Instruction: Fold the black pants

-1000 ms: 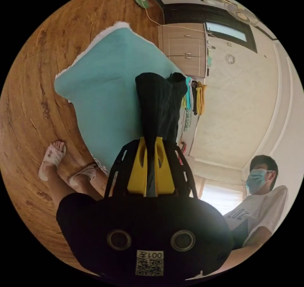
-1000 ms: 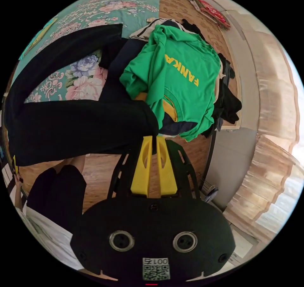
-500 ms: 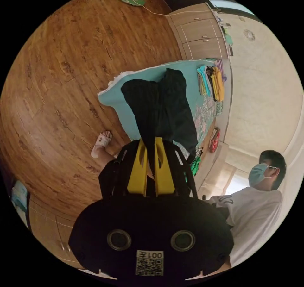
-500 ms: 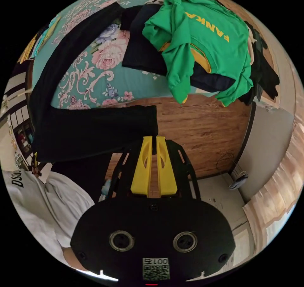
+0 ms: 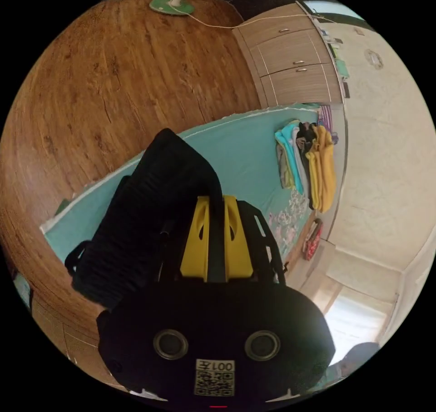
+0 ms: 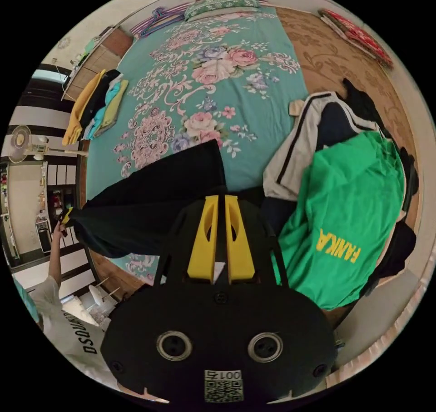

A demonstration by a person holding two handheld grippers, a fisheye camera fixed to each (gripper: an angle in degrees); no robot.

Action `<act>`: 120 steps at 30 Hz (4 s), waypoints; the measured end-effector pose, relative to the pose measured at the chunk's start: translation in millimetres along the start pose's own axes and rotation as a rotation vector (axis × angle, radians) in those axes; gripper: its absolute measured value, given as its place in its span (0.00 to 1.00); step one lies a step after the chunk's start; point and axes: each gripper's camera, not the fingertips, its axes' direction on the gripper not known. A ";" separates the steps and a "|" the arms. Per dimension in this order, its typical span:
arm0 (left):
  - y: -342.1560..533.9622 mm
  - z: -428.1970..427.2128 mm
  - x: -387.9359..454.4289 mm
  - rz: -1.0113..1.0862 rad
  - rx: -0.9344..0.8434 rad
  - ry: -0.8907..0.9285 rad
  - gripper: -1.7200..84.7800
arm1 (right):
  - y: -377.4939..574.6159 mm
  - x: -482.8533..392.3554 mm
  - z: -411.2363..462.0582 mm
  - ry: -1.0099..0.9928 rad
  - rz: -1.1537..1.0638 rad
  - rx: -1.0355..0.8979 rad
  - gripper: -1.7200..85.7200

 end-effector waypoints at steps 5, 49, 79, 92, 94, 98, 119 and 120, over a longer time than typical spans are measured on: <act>15.8 48.7 1.7 -0.027 0.031 0.152 0.11 | -77.4 -41.5 63.4 0.242 -0.096 -0.150 0.07; 198.4 -44.8 13.3 0.403 0.031 -0.622 0.12 | -190.8 -139.2 101.8 0.677 -0.579 -0.113 0.07; 150.2 -101.2 -66.7 0.354 -0.052 -0.297 0.07 | -33.1 -25.4 112.6 0.070 -0.010 0.141 0.08; 190.8 -105.3 12.7 0.498 0.162 -0.529 0.07 | 15.7 16.9 193.2 -0.330 0.421 0.371 0.17; 197.3 -81.8 47.5 0.631 0.103 -0.551 0.06 | 17.0 21.7 199.4 -0.333 0.454 0.415 0.17; 217.0 -7.1 123.5 0.925 -0.064 -0.427 0.05 | 12.1 43.8 214.2 -0.438 0.528 0.513 0.14; 332.2 199.2 229.3 1.228 -0.349 -0.211 0.00 | 73.3 141.6 125.1 -0.371 0.358 0.614 0.02; 331.0 212.8 229.9 1.200 -0.388 -0.224 0.01 | 72.8 130.2 120.2 -0.327 0.312 0.609 0.02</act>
